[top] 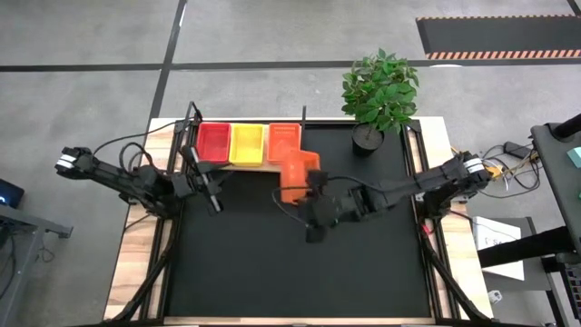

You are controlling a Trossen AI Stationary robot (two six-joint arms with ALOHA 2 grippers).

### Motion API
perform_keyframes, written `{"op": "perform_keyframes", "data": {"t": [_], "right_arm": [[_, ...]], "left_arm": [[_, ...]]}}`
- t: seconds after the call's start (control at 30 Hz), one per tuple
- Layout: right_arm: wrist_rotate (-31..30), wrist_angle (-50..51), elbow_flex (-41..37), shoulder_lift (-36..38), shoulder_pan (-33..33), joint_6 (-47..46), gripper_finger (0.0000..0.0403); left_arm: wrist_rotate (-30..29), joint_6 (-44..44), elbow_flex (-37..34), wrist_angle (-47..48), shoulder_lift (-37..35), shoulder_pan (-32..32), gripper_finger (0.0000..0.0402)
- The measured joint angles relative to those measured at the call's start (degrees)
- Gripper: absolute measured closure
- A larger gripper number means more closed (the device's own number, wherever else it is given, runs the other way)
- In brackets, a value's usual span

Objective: Stack baskets on shelf by color
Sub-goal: Stack the orange bin on top of the other orange bins on the shelf

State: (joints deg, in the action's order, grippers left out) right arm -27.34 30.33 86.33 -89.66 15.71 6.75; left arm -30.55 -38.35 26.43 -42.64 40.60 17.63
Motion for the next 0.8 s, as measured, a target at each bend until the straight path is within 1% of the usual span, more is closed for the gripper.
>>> {"op": "perform_keyframes", "data": {"t": [0.07, 0.13, 0.3, 0.43, 0.6, 0.73, 0.8], "right_arm": [[5.04, -3.87, 0.21, -0.01, -2.75, 4.01, 0.0394], [7.80, -7.97, 0.28, -0.63, -5.47, 6.82, 0.0394], [8.33, -14.36, 1.05, -3.67, -10.67, 15.29, 0.0394], [8.49, -14.62, 4.69, -7.97, -14.91, 16.38, 0.0394], [5.88, -14.29, 9.99, -13.83, -19.40, 15.30, 0.0394], [6.36, -10.66, 14.65, -18.32, -22.01, 15.99, 0.0394], [6.34, -7.05, 17.15, -20.34, -22.97, 16.41, 0.0394]], "left_arm": [[0.00, -0.04, -0.04, -0.11, -0.87, 0.00, 0.0339], [0.00, -0.04, -0.14, -0.11, -1.64, 0.00, 0.0339], [0.02, -0.09, -0.57, -0.22, -3.34, 0.00, 0.0339], [0.02, -0.09, -0.62, -0.23, -4.04, 0.00, 0.0339], [0.06, -0.11, -1.09, -0.04, -4.00, 0.00, 0.0339], [0.07, -0.11, -1.27, -0.09, -4.02, 0.00, 0.0339], [0.08, -0.11, -1.27, -0.30, -4.17, 0.00, 0.0339]]}}
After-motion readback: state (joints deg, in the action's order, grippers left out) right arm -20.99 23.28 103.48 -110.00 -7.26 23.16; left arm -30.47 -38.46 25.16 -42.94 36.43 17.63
